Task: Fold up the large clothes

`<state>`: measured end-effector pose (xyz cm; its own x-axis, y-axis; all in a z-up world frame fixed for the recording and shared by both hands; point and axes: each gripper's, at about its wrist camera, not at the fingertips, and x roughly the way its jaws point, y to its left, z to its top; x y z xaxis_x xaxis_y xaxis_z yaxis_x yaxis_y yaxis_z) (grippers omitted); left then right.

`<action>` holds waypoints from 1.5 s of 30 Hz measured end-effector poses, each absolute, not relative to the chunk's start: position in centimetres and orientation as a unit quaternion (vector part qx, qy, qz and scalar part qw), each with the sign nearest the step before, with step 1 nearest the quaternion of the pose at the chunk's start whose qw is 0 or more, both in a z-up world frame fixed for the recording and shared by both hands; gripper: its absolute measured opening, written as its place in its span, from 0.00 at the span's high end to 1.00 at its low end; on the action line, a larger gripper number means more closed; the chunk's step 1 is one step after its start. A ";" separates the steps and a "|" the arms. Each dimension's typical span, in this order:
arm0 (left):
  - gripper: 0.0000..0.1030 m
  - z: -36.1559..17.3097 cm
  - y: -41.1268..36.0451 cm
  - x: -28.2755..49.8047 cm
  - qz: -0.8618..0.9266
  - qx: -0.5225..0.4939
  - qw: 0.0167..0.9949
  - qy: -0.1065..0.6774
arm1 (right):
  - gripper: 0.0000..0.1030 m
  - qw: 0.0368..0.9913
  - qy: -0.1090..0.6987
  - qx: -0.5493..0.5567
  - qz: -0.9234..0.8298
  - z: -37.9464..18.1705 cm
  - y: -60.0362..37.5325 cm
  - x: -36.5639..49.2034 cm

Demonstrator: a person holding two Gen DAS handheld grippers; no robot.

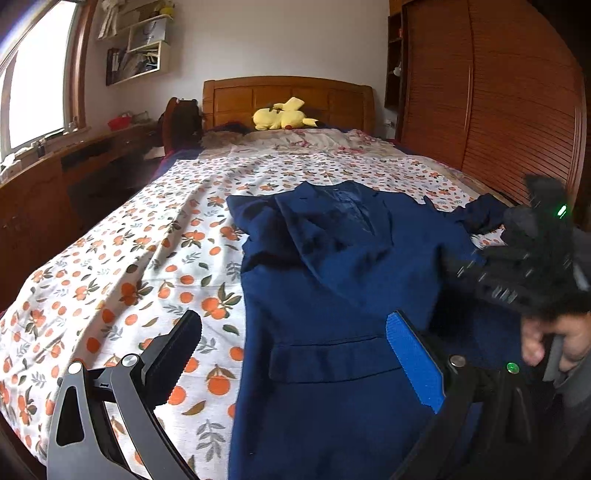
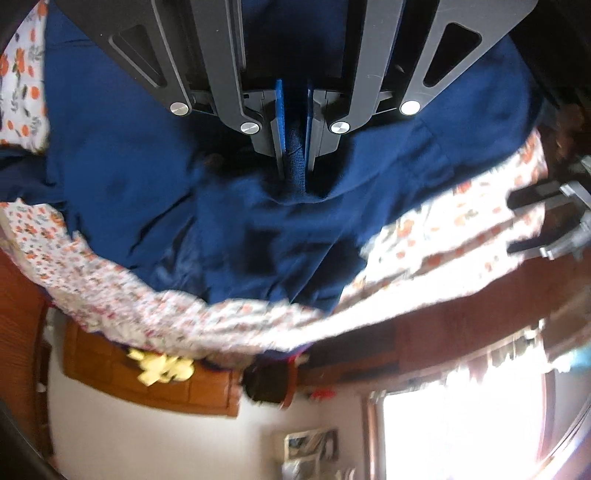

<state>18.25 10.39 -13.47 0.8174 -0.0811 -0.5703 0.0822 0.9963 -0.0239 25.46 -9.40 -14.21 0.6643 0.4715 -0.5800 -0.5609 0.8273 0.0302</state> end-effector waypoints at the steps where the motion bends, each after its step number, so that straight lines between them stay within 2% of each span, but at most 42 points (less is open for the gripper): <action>1: 0.02 -13.5 10.1 18.3 -0.045 0.001 0.953 0.299 | 0.93 0.913 0.287 -0.067 0.281 -13.5 -10.3 25.3; 14: 0.02 -13.5 7.7 19.0 -0.065 0.010 0.953 0.297 | 0.94 0.942 0.239 -0.012 0.237 -10.0 -19.0 22.9; 25: 0.02 -13.6 5.6 19.5 -0.082 0.020 0.952 0.295 | 0.93 0.932 0.289 -0.033 0.216 -13.3 -20.7 21.6; 30: 0.02 -13.7 5.1 19.6 -0.085 0.021 0.951 0.295 | 0.89 0.927 0.306 -0.052 0.210 -14.6 -20.6 21.5; 35: 0.02 -13.7 4.6 19.8 -0.087 0.023 0.951 0.295 | 0.70 0.935 0.283 -0.058 0.205 -13.5 -21.2 20.5; 40: 0.02 -13.9 4.1 19.9 -0.091 0.026 0.951 0.295 | 0.70 0.937 0.272 -0.060 0.211 -13.0 -20.9 20.1; 45: 0.02 -14.1 3.9 20.0 -0.093 0.028 0.950 0.297 | 0.70 0.921 0.295 -0.085 0.239 -14.8 -18.3 20.2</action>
<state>20.04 3.86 -14.07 0.8058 -0.1596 -0.5702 0.1933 0.9811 -0.0014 20.25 -18.33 -14.77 0.7116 0.3910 -0.5837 -0.4914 0.8708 -0.0159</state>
